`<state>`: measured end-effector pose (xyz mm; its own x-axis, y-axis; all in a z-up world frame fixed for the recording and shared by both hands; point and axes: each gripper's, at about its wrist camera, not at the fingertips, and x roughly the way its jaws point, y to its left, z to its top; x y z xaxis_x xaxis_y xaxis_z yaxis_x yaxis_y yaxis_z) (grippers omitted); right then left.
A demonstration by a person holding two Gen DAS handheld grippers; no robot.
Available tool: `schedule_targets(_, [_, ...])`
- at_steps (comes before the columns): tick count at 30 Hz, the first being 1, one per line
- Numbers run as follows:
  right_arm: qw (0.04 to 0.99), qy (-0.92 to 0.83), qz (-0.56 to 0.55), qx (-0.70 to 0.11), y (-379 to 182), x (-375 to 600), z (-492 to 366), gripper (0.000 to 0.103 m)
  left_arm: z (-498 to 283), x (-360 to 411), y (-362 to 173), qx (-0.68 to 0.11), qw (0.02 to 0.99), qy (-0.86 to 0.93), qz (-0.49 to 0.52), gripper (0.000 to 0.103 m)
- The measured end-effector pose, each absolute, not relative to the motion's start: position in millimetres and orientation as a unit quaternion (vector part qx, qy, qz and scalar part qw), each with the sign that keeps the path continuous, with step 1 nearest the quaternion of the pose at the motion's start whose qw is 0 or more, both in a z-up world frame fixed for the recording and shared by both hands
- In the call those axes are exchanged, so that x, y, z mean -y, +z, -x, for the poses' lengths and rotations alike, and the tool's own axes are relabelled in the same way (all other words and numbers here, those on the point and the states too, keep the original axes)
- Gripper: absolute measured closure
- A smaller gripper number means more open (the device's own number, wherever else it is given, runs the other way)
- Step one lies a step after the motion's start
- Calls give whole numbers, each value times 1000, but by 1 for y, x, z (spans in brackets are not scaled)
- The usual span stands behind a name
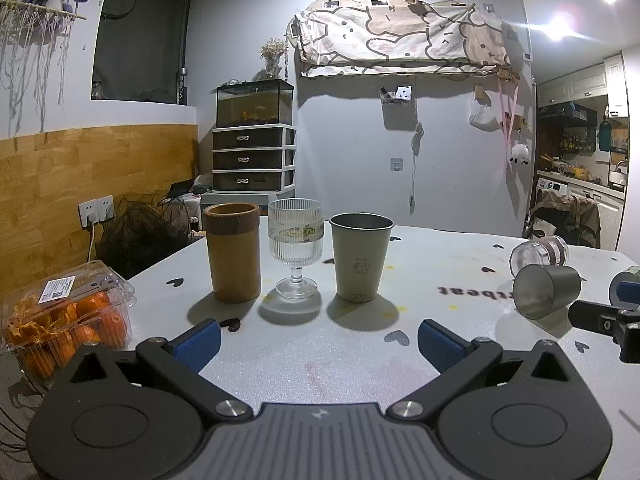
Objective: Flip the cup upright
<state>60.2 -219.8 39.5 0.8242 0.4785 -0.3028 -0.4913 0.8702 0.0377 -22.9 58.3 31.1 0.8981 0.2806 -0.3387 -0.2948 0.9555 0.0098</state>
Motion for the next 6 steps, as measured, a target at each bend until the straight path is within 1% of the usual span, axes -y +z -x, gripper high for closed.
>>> schedule_targets(6, [955, 254, 21, -153, 39, 220, -60, 0, 23, -58, 30, -171, 974, 148, 20, 0])
